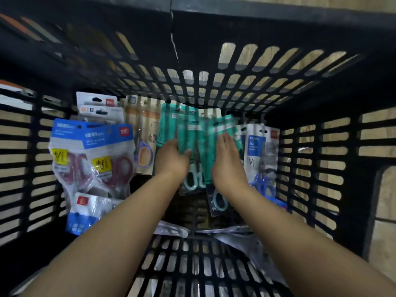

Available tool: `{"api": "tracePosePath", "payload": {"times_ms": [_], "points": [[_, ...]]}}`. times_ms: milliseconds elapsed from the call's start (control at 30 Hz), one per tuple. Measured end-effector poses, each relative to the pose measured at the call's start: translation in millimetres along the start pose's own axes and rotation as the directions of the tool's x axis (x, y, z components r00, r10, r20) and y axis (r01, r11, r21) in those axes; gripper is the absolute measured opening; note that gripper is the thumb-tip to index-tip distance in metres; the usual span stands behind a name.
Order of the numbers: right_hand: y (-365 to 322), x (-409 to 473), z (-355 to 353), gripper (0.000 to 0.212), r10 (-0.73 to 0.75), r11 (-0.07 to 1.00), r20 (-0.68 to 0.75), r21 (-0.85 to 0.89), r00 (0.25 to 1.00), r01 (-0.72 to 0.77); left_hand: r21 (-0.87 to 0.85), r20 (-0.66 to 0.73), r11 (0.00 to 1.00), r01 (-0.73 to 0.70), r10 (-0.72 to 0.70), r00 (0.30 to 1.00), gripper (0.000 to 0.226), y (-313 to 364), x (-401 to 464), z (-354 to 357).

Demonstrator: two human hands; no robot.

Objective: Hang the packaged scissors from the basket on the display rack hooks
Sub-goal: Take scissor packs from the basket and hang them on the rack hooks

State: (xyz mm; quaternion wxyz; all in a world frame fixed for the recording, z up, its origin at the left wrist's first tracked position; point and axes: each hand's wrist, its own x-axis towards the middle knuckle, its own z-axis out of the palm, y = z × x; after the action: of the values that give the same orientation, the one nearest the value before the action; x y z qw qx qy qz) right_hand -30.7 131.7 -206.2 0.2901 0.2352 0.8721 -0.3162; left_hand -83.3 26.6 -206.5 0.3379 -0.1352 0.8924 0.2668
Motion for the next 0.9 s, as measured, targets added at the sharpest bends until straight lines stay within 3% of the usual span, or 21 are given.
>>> {"api": "tracePosePath", "payload": {"times_ms": [133, 233, 400, 567, 733, 900], "points": [[-3.2, 1.1, 2.0, 0.073, -0.074, 0.997, -0.012, -0.032, 0.997, 0.074, -0.187, -0.071, 0.982, 0.04, -0.054, 0.996, 0.028, -27.0, 1.7, -22.7], [0.8, 4.8, -4.7, 0.074, 0.034, 0.999, -0.065, 0.003, 0.997, -0.034, -0.333, -0.024, 0.939, 0.084, -0.097, 0.995, 0.028, -32.6, -1.3, -29.8], [4.2, 13.2, -12.6, 0.089, 0.191, 0.969, 0.026, 0.155, 0.981, -0.192, -0.471, 0.045, 0.862, 0.187, -0.188, 0.981, 0.017, -30.6, -0.9, -32.2], [1.1, 9.1, -11.3, 0.08, 0.285, 0.902, 0.126, 0.302, 0.95, -0.31, -0.447, 0.068, 0.883, 0.139, -0.122, 0.99, 0.02, -26.4, -10.3, -32.4], [-4.9, -19.8, -24.8, 0.06, 0.33, 0.787, 0.256, 0.458, 0.909, -0.414, -0.459, 0.028, 0.87, 0.18, -0.188, 0.982, 0.03, -23.0, -43.7, -53.0], [-44.2, -63.1, -68.7, 0.057, 0.293, 0.739, 0.254, 0.552, 0.922, -0.386, -0.511, 0.059, 0.826, 0.237, -0.241, 0.969, 0.03, -5.7, -89.4, -105.3]]}}
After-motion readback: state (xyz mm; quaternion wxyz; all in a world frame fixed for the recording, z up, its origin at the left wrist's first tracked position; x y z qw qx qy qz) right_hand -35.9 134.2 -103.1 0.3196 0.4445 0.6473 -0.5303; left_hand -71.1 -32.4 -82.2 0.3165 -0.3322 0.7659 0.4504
